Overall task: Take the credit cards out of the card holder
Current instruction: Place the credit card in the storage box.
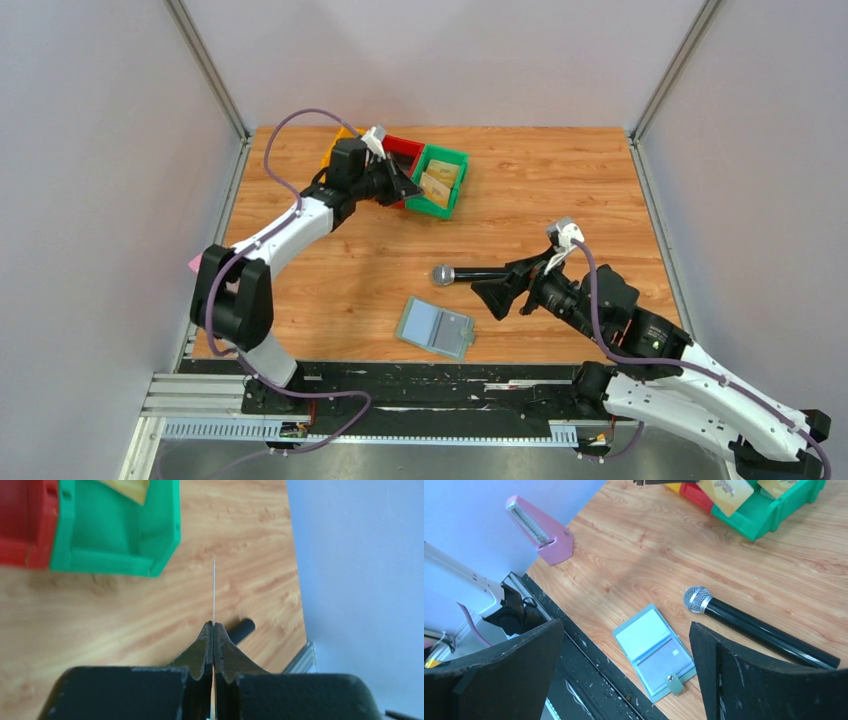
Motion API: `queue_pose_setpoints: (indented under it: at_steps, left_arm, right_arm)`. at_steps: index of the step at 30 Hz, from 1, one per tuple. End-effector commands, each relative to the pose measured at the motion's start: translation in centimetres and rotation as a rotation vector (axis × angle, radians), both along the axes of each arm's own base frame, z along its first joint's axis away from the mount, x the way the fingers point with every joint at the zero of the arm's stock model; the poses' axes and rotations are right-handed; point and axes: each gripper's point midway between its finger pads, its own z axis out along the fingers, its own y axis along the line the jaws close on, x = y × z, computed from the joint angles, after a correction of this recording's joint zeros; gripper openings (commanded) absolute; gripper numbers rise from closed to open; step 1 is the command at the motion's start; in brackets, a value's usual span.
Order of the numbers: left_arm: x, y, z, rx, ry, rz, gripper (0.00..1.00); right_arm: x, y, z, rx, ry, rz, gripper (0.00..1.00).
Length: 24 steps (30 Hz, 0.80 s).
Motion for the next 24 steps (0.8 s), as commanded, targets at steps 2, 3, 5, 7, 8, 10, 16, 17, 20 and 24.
queue_pose_setpoints:
  at_steps: [2, 3, 5, 7, 8, 10, 16, 17, 20, 24]
  left_arm:
    - [6.8, -0.3, 3.2, -0.028, -0.177, 0.042, 0.00]
    - [8.0, -0.6, 3.1, -0.032, -0.185, 0.042, 0.00]
    - [9.8, -1.0, 2.4, -0.024, -0.188, 0.042, 0.00]
    - [11.4, -1.3, 1.5, -0.012, -0.189, 0.038, 0.00]
    - [12.2, -1.5, 2.1, -0.018, -0.207, 0.033, 0.00]
    - [13.4, -2.0, 0.9, -0.022, -0.191, 0.017, 0.00]
    - [16.1, -3.3, -2.8, -0.013, -0.156, -0.012, 0.00]
    - [16.2, -3.3, -3.2, -0.007, -0.150, -0.010, 0.00]
    - [17.0, -3.5, -4.2, 0.003, -0.141, -0.005, 0.00]
    - [17.7, -3.5, -5.4, 0.019, -0.134, 0.005, 0.00]
  right_arm:
    - [0.6, -0.9, 0.9, 0.032, 0.017, -0.075, 1.00]
    - [0.6, -0.9, 1.0, 0.028, 0.017, -0.075, 1.00]
    - [0.8, -0.8, 1.1, 0.021, 0.019, -0.081, 1.00]
    - [0.9, -0.8, 1.3, 0.016, 0.017, -0.085, 1.00]
    - [1.0, -0.8, 1.2, 0.011, 0.018, -0.089, 1.00]
    - [1.3, -0.8, 1.4, 0.004, 0.016, -0.100, 1.00]
    - [2.0, -0.3, 1.2, -0.025, 0.019, -0.118, 1.00]
    - [2.1, -0.3, 1.2, -0.030, 0.018, -0.121, 1.00]
    - [2.5, -0.2, 1.2, -0.046, 0.012, -0.131, 1.00]
    - [2.8, -0.1, 1.4, -0.060, 0.003, -0.136, 1.00]
